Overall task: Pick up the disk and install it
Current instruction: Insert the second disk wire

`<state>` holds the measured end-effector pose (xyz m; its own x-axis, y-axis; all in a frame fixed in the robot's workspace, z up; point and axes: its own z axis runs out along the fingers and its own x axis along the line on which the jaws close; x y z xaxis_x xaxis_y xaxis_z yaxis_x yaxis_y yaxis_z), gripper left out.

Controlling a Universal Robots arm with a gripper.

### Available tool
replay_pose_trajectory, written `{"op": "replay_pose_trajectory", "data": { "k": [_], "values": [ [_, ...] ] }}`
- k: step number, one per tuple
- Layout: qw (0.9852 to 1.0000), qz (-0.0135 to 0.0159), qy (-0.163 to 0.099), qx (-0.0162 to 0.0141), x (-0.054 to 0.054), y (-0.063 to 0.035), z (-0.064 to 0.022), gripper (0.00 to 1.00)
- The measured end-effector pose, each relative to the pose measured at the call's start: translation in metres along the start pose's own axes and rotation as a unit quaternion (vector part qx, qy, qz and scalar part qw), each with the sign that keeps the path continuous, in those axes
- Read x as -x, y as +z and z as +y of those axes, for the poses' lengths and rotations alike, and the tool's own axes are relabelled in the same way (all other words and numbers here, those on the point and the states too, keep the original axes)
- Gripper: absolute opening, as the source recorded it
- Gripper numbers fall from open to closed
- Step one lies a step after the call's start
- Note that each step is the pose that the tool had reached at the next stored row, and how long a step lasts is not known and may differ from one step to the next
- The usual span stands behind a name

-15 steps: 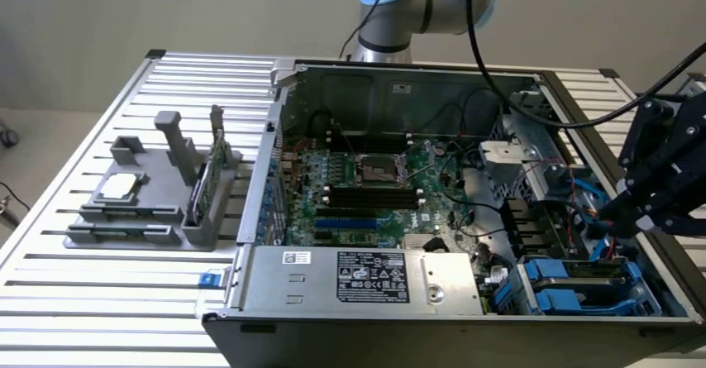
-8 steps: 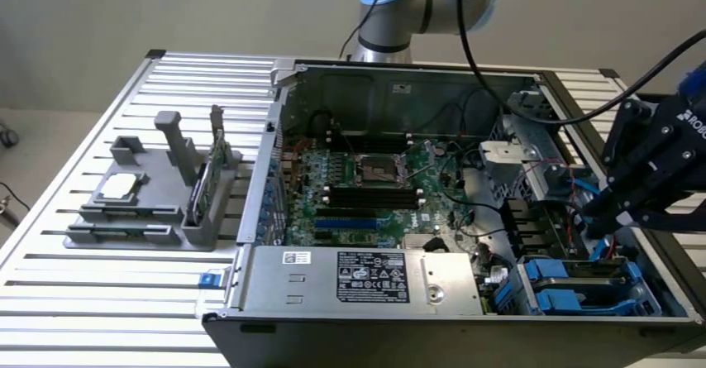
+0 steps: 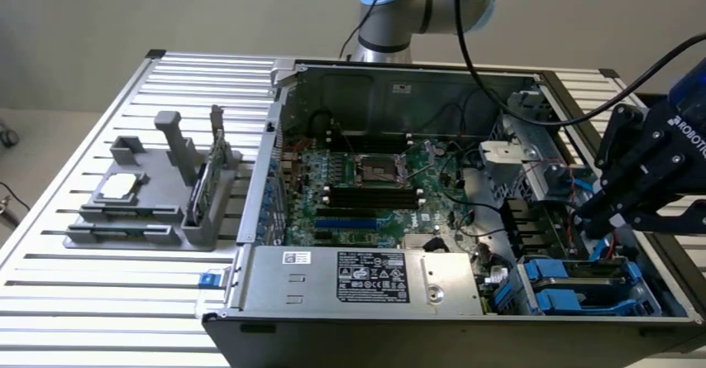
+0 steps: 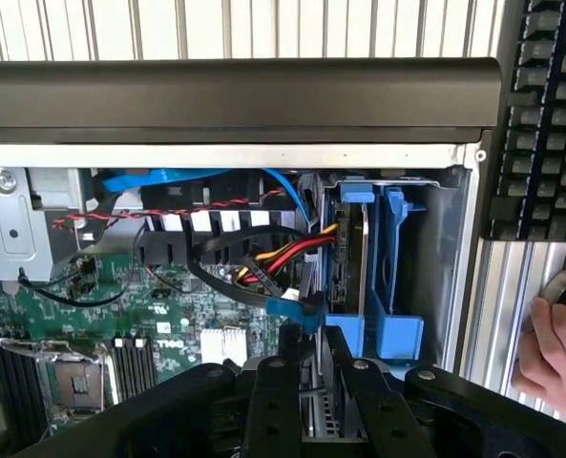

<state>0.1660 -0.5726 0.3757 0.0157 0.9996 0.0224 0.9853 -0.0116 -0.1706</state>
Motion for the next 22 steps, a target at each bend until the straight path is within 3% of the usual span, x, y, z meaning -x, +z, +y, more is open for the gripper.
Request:
{"op": "replay_pose_trajectory", "data": {
  "k": [22],
  "values": [
    [1.0,0.0,0.006,0.0002,0.0,0.0013,0.003,0.25]
  ]
}}
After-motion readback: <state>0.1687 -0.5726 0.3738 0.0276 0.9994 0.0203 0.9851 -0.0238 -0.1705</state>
